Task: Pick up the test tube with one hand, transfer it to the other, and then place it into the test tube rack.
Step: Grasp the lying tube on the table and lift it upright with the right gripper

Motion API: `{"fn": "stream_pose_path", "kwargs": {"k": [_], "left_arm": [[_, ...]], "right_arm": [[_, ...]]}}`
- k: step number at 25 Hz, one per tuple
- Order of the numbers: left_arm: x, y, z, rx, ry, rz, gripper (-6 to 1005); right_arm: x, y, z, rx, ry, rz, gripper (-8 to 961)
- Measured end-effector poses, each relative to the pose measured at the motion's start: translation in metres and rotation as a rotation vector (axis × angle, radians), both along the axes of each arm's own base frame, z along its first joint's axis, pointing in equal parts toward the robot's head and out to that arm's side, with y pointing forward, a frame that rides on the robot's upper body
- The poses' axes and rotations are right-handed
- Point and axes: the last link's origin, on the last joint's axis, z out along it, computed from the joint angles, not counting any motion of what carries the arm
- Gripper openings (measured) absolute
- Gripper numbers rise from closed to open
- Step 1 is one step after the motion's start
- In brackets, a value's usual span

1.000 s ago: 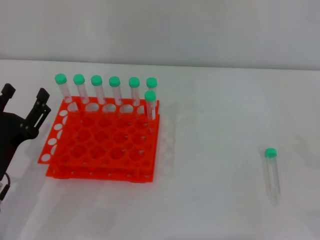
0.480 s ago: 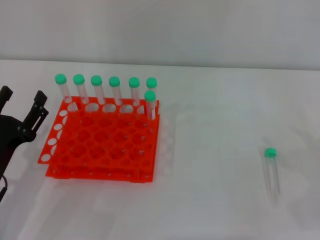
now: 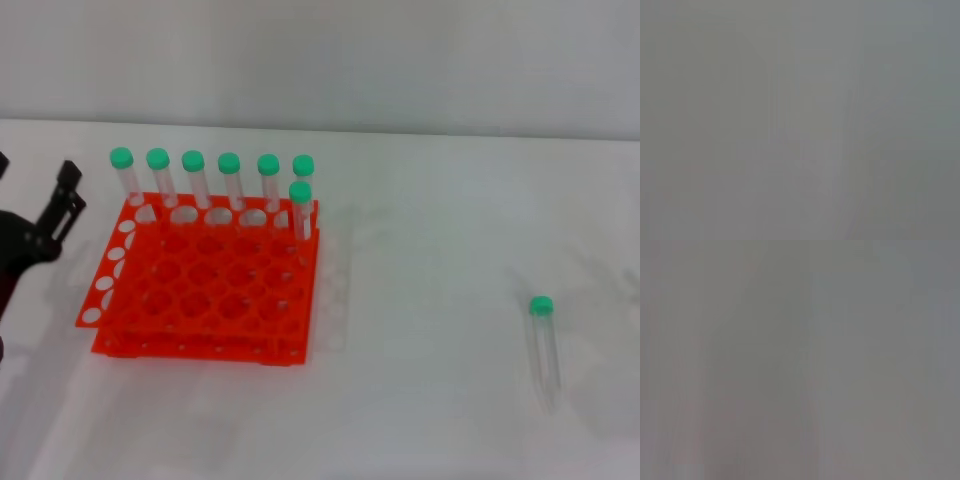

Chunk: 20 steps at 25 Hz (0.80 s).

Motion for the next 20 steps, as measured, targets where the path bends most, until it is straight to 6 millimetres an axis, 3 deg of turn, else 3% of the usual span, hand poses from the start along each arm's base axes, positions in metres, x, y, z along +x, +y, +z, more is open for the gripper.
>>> {"fn": "stream_pose_path", "kwargs": {"k": [13, 20], "left_arm": [[0.004, 0.008, 0.015, 0.007, -0.115, -0.039, 805], [-0.004, 0.001, 0.015, -0.026, -0.111, -0.021, 803]], "right_arm": [[-0.028, -0.002, 0.023, -0.101, 0.159, 0.121, 858], [-0.067, 0.015, 0.039, -0.323, 0.159, 0.142, 857]]}}
